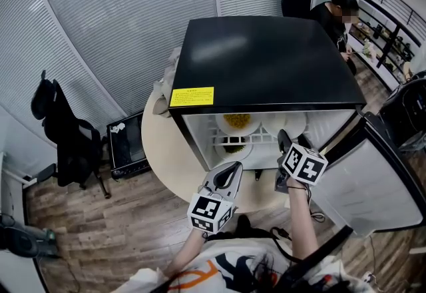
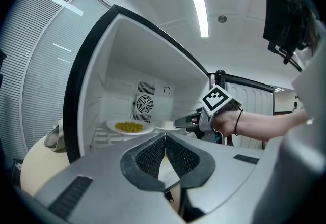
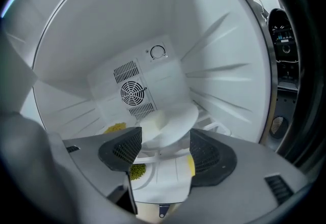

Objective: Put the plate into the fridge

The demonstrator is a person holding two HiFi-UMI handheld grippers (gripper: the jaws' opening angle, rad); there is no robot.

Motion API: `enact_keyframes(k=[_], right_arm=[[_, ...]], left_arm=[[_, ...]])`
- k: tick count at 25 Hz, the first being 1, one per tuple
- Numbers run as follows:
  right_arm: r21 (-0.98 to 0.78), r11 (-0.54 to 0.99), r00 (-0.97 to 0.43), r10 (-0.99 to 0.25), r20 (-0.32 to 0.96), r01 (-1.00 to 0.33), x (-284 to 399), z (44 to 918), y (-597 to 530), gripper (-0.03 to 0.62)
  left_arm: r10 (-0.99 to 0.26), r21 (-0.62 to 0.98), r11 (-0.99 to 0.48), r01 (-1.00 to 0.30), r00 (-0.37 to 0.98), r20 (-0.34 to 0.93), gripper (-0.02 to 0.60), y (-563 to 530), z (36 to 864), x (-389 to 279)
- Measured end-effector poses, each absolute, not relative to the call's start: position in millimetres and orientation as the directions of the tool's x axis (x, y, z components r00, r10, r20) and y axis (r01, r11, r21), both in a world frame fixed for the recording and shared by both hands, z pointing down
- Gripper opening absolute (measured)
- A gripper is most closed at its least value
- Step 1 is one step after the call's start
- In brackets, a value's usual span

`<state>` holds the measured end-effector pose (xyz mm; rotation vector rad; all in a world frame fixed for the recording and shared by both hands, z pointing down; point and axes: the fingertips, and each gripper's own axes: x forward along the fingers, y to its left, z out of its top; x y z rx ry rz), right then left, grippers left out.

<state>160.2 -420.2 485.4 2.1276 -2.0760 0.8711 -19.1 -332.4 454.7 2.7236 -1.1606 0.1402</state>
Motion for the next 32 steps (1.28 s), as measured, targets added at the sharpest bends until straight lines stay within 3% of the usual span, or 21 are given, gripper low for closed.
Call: enact_keyframes(k=[8,23,32], right_arm=[[-0.306,-0.14,0.004,-0.914,0.406,-0.942,166,479,-406,0.301],[-0.392,0.007,-0.129,-0.95,0.284,-0.92,122,449,-372,0.299],[-0.417,0.058,-0.187,-0.943,0.275,-0.907,86,456,-338,0.282]], left_arm=[[-0.703,0.123,-0.684,-0.719,0.695,0.152,0.014,-329,454,-21],[-0.681,0.126,-0.707,-0.696,0.718,0.147,0.014,-312,452,-30],[-0.656,0.133,-0.728,-0.673,0.739,0.153,0.014,-288,455,-45]])
